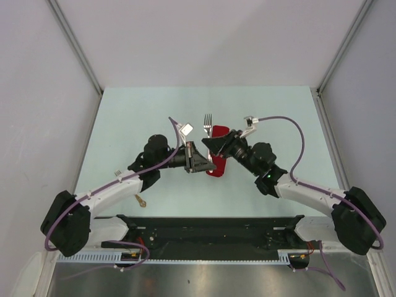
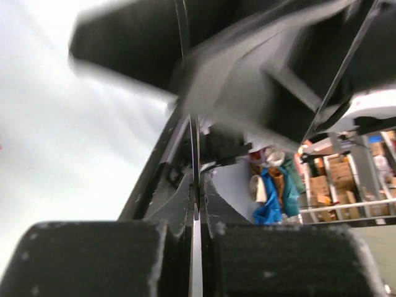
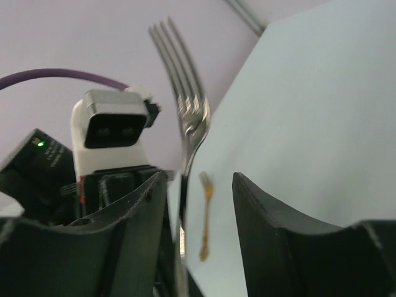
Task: Fold the napkin into a case and place the utensils inside
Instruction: Pass from the right arm to the left, then pass from the left arm to the right
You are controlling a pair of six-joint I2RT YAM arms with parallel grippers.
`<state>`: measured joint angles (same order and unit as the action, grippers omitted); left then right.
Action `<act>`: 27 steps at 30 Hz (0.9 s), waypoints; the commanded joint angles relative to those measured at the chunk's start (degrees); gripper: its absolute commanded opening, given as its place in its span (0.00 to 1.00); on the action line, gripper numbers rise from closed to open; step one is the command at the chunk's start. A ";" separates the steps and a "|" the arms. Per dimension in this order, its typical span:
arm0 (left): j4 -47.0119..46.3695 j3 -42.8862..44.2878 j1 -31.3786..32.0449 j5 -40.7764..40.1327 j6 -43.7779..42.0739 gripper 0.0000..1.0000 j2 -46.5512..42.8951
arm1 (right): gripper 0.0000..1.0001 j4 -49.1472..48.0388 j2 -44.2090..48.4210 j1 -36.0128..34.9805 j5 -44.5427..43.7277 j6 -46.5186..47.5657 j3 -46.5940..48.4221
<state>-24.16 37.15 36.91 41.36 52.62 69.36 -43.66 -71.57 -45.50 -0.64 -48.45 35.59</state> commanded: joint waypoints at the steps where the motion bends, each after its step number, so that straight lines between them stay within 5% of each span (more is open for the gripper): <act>1: 13.26 4.78 -1.48 3.10 -12.17 0.00 -0.55 | 0.55 9.63 2.67 10.14 18.62 15.00 4.38; 8: 11.33 4.86 -1.57 8.90 -12.19 0.00 0.94 | 0.54 16.06 -4.53 19.92 43.60 25.84 14.15; 13: 11.33 6.00 -1.57 9.87 -11.66 0.00 1.65 | 0.49 17.56 -7.97 20.62 47.31 28.59 17.32; 18: 13.35 6.62 -1.48 10.58 -12.54 0.00 2.53 | 0.28 11.95 -10.95 21.15 50.04 25.26 18.11; 27: 13.09 7.50 -1.66 12.07 -12.72 0.00 4.90 | 0.28 12.81 -14.38 21.85 50.65 25.86 21.71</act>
<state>-8.62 41.39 35.16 49.30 42.35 73.89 -28.97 -84.97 -24.18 48.99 -23.44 54.19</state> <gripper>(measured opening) 0.017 0.279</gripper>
